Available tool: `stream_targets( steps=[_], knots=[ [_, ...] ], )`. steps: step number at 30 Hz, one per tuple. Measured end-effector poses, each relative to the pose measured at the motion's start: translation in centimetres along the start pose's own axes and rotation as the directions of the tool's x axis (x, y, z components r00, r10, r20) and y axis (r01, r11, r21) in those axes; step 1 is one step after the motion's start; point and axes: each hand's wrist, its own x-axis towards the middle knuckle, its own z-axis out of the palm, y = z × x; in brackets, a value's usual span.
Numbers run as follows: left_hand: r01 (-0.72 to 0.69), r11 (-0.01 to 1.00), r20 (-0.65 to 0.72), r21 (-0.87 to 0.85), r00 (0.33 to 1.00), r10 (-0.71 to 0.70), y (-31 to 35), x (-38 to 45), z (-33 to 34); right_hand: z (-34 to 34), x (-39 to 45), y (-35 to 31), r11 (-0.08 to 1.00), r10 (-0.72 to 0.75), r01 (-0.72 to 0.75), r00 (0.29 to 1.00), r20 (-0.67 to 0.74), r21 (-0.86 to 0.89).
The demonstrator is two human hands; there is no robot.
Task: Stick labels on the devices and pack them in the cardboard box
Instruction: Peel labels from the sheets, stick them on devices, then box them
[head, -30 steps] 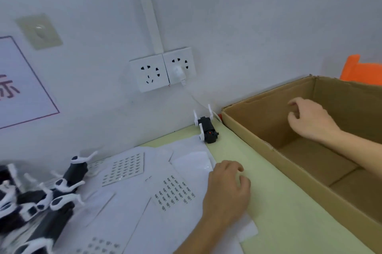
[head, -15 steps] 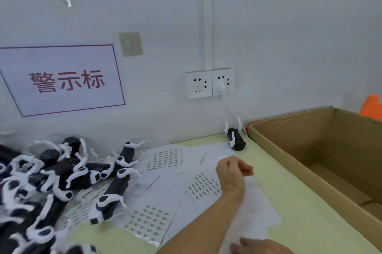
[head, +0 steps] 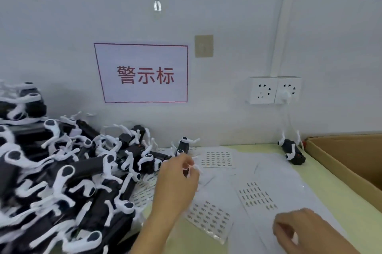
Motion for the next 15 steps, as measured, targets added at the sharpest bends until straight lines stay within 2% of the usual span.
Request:
stream_targets(
  steps=[1,2,4,7,11,13,15],
  knots=[
    [0.058,0.997,-0.037,0.047,0.998,-0.056,-1.2,0.4,-1.3,0.1,1.0,-2.3,0.997,-0.017,0.024,0.996,-0.084,0.078],
    [0.112,0.991,-0.060,0.080,0.992,-0.107,-2.3,0.8,-2.3,0.2,2.0,-3.3,0.994,-0.022,0.031,0.996,-0.091,0.102],
    [0.185,0.977,-0.057,0.108,0.982,-0.180,-3.8,1.3,-3.0,1.2,4.0,-5.9,0.956,0.003,0.027,0.995,-0.101,0.291],
    [0.240,0.963,0.066,0.120,0.966,-0.249,-5.0,1.8,-2.3,2.7,7.6,-9.1,0.840,0.021,0.110,0.972,-0.234,0.531],
    [0.228,0.951,0.296,0.208,0.912,-0.283,-5.3,2.5,-1.8,5.8,11.2,-12.5,0.732,0.143,0.102,0.944,-0.298,0.674],
    [0.244,0.951,0.361,0.192,0.883,-0.300,-5.7,2.8,-2.0,7.5,12.0,-13.1,0.676,0.214,0.086,0.927,-0.306,0.732],
    [0.287,0.946,0.395,0.150,0.860,-0.324,-6.3,3.0,-2.3,8.8,12.4,-13.3,0.672,0.230,0.086,0.920,-0.319,0.735]
  ],
)
